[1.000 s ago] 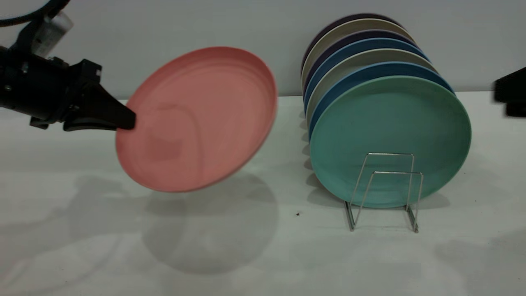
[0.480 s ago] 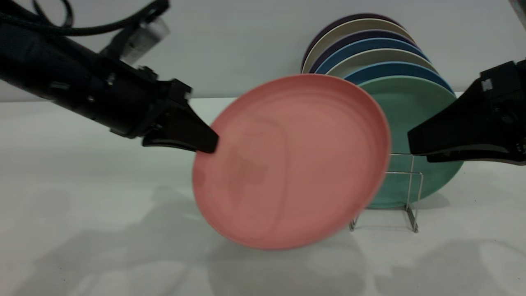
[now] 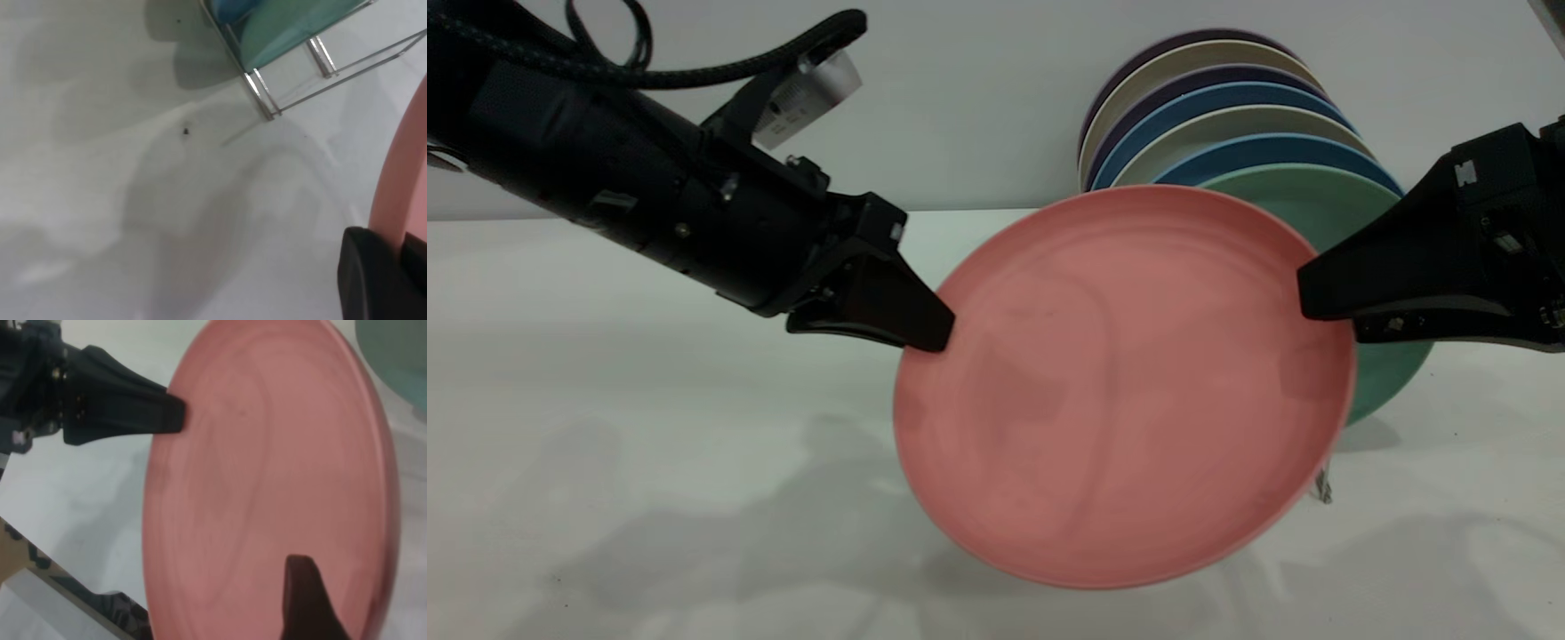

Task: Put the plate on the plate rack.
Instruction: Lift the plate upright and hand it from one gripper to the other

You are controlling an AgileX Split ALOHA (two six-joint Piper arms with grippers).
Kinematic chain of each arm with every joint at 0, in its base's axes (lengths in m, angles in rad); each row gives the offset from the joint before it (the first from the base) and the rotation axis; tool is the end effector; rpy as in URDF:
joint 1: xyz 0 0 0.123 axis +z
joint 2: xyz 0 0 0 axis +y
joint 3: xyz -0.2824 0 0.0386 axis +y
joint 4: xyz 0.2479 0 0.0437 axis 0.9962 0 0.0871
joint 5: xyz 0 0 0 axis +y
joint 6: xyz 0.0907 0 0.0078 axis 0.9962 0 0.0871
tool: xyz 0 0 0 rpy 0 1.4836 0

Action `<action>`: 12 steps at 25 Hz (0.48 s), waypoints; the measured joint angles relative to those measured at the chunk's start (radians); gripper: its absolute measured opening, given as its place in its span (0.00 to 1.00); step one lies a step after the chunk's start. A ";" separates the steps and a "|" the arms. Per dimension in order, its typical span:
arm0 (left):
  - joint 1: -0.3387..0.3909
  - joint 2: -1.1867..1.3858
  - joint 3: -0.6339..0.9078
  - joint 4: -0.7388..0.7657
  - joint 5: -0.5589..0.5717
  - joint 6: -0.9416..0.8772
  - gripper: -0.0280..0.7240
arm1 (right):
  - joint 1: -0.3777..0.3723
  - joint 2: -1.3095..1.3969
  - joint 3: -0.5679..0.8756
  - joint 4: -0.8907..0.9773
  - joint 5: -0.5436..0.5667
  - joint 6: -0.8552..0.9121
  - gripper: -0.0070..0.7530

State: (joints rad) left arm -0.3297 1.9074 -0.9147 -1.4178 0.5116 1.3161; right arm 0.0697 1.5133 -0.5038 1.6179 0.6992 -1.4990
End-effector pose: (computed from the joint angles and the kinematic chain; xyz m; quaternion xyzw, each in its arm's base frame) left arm 0.3125 -0.1536 0.1265 0.1866 0.9117 -0.2907 0.2224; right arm 0.2308 0.0749 0.1668 -0.0872 0.8878 0.3525 0.2827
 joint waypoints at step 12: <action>-0.024 0.000 0.000 -0.073 0.009 0.028 0.06 | 0.000 0.076 0.000 0.004 0.074 -0.027 0.44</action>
State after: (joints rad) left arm -0.3541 1.9070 -0.9147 -1.4908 0.5203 1.3440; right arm 0.0697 1.5894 -0.5038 1.6216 0.7735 -1.5262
